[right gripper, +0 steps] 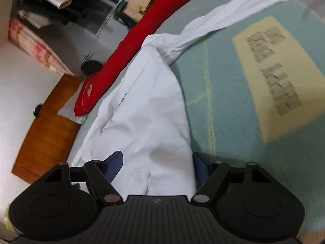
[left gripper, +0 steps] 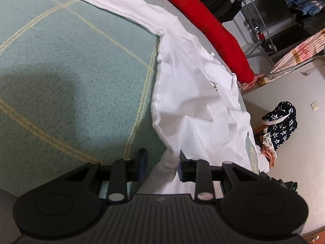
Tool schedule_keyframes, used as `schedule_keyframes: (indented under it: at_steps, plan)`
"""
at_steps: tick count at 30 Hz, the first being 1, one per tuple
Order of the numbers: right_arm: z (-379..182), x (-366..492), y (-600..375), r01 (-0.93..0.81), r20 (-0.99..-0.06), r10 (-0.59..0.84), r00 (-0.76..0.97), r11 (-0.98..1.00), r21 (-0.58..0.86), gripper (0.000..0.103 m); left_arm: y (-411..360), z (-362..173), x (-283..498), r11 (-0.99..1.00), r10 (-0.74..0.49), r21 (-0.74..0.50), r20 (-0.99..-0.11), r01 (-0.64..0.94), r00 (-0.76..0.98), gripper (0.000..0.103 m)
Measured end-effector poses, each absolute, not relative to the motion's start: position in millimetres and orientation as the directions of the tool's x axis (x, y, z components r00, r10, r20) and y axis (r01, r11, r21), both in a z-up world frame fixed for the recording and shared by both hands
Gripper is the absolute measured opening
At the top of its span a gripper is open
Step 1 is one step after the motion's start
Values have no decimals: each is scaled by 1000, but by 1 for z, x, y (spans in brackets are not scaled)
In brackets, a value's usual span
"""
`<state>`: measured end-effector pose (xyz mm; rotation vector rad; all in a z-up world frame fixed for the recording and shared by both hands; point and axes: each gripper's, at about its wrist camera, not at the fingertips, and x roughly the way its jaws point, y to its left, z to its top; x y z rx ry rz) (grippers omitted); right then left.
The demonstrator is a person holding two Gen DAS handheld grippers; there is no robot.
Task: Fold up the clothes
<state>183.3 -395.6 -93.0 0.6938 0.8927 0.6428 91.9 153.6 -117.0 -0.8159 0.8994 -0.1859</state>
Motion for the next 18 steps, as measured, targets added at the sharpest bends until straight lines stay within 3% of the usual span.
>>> schedule_keyframes:
  at_steps: [2,4,5,8,18]
  plan:
    - [-93,193,-387,-226,-471,747,470,617,754,71,151,-115,93,703,-459,-689,-629,-177,627,32]
    - [-92,195,-379,-229,-499,736,457,640,734,41,148,-113,91,717,-450,-676,-634,-168,630,28]
    - [-93,194,-377,-217,-519,724,454,655,724,15,147,-113,90,726,-440,-667,-639,-169,631,24]
    - [-97,184,-379,-184,-526,707,474,663,726,14,146,-107,87,741,-420,-648,-652,-177,631,9]
    - [-50,140,-388,-260,-467,728,501,642,721,12,154,-68,70,766,-406,-632,-621,-121,671,5]
